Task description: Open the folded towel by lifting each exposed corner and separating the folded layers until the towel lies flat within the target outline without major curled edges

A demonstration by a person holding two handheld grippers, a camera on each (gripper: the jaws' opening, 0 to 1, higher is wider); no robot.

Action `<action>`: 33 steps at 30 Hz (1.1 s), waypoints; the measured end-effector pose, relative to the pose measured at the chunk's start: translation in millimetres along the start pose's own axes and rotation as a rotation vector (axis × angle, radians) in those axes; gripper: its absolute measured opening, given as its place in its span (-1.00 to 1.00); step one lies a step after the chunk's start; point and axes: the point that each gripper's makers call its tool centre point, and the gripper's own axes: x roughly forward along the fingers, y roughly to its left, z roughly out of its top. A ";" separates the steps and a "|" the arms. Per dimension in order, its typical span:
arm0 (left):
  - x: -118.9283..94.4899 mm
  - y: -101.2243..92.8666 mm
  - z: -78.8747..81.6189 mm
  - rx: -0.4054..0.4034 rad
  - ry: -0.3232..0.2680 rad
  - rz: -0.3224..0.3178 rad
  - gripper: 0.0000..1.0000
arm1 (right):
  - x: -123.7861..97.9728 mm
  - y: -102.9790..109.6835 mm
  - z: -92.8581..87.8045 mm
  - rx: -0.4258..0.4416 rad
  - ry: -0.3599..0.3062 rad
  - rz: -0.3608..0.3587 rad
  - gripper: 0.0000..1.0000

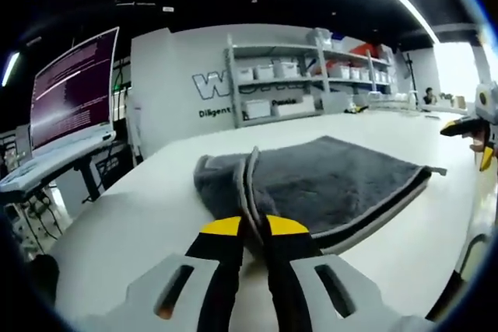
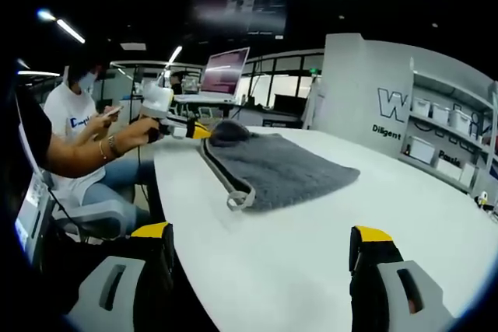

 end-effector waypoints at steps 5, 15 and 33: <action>-3.3 2.9 -2.6 -0.005 0.006 0.006 -0.79 | 0.5 1.4 -0.6 -0.003 0.004 0.004 0.90; -12.0 10.1 -10.2 -0.006 0.021 0.027 -0.74 | 0.7 2.7 -1.5 -0.012 0.012 0.009 0.89; -25.7 13.4 11.3 -0.054 -0.022 0.001 -0.44 | 4.1 6.6 -4.6 -0.016 0.029 0.021 0.89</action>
